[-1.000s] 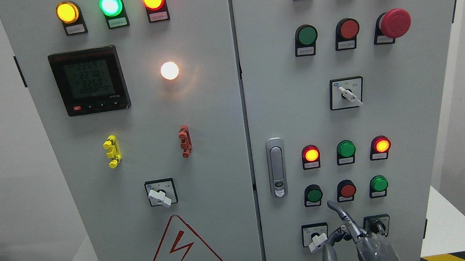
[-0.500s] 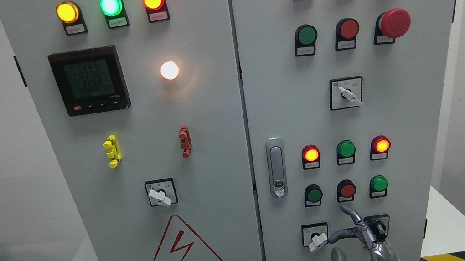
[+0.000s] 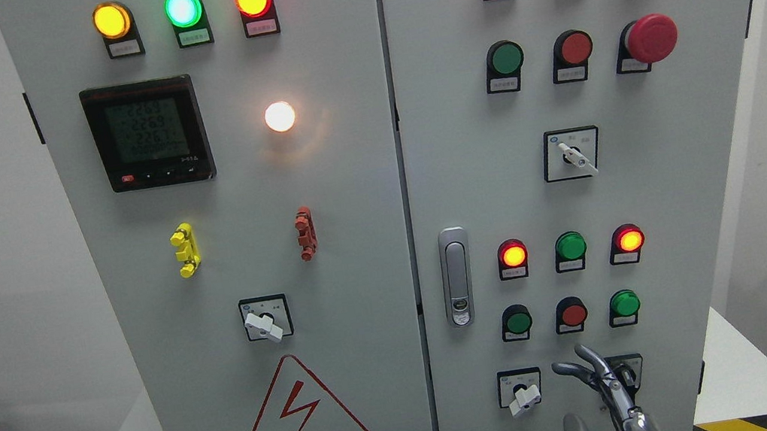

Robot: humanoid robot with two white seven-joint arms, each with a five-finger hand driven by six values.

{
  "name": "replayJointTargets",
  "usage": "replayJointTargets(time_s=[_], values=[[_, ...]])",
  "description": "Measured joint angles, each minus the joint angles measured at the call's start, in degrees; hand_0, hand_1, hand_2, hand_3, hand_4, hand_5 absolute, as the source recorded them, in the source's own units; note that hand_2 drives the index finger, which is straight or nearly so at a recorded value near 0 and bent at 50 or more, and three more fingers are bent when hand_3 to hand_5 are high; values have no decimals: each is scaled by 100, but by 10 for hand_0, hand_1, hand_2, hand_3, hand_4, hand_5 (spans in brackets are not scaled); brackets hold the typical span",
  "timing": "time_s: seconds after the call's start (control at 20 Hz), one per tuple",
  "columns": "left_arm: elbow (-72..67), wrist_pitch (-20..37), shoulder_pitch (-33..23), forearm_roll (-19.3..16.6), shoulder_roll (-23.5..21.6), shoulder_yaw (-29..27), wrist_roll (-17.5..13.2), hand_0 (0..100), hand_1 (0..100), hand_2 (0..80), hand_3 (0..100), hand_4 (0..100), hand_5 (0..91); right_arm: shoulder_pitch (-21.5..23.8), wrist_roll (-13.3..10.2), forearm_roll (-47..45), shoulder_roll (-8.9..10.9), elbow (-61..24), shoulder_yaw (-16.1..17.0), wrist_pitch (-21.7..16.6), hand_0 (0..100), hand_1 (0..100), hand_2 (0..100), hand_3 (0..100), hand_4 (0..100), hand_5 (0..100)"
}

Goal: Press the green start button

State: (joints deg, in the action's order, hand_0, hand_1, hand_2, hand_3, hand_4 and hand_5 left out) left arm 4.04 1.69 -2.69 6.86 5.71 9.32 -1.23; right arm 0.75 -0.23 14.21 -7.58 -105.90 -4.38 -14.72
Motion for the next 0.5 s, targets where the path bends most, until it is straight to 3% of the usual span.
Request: replayJointTargets(time_s=[0.5], values=[[0,0,-2,0,0,0,0,120,556,0,0,0,0,282,296,-821,4,-167,-99,343,398,163,0,2,0,0]])
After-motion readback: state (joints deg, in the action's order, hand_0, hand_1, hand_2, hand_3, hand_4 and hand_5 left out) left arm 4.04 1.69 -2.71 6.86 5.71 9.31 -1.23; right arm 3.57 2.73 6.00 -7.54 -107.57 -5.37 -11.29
